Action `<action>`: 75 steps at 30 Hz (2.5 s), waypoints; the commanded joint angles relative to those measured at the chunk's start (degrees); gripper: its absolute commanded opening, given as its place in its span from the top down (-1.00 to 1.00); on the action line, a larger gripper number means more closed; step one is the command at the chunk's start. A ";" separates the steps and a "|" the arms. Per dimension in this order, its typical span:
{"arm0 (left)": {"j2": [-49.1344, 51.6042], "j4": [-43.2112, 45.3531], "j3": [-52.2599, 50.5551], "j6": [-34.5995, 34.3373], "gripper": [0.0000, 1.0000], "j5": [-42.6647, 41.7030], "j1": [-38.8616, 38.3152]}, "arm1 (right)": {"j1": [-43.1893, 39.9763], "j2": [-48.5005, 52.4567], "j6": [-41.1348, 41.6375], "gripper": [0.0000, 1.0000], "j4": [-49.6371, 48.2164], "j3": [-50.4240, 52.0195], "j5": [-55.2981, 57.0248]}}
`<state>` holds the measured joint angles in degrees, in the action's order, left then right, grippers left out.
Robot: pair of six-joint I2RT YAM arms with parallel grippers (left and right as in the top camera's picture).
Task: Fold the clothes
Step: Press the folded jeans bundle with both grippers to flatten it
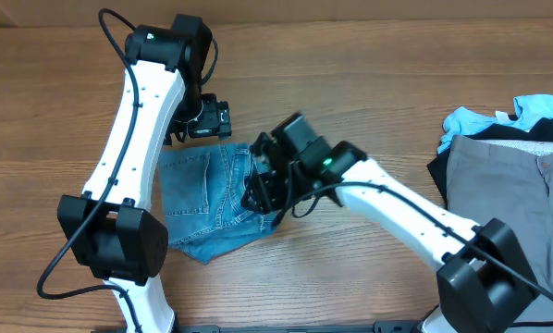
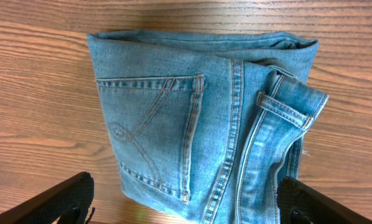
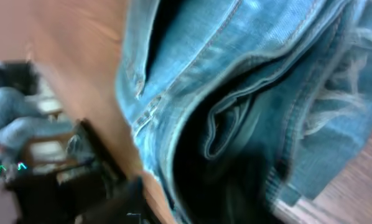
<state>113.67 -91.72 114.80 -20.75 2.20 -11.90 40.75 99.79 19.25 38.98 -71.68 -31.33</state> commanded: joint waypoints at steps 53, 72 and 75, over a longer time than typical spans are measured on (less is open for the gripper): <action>-1.31 24.33 -36.61 10.47 0.00 -1.62 0.33 | -10.10 7.37 17.16 0.79 -2.12 8.66 3.63; -3.96 34.88 -28.35 28.00 0.80 -19.78 0.20 | 4.28 1.51 29.29 0.78 -7.37 8.26 5.79; -1.60 38.18 -29.81 29.16 0.91 -23.85 0.09 | 3.76 5.11 29.86 0.79 -9.49 8.74 5.81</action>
<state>108.90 -55.61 87.33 3.49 -14.79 -11.88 45.04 100.64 44.58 30.68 -64.49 -28.34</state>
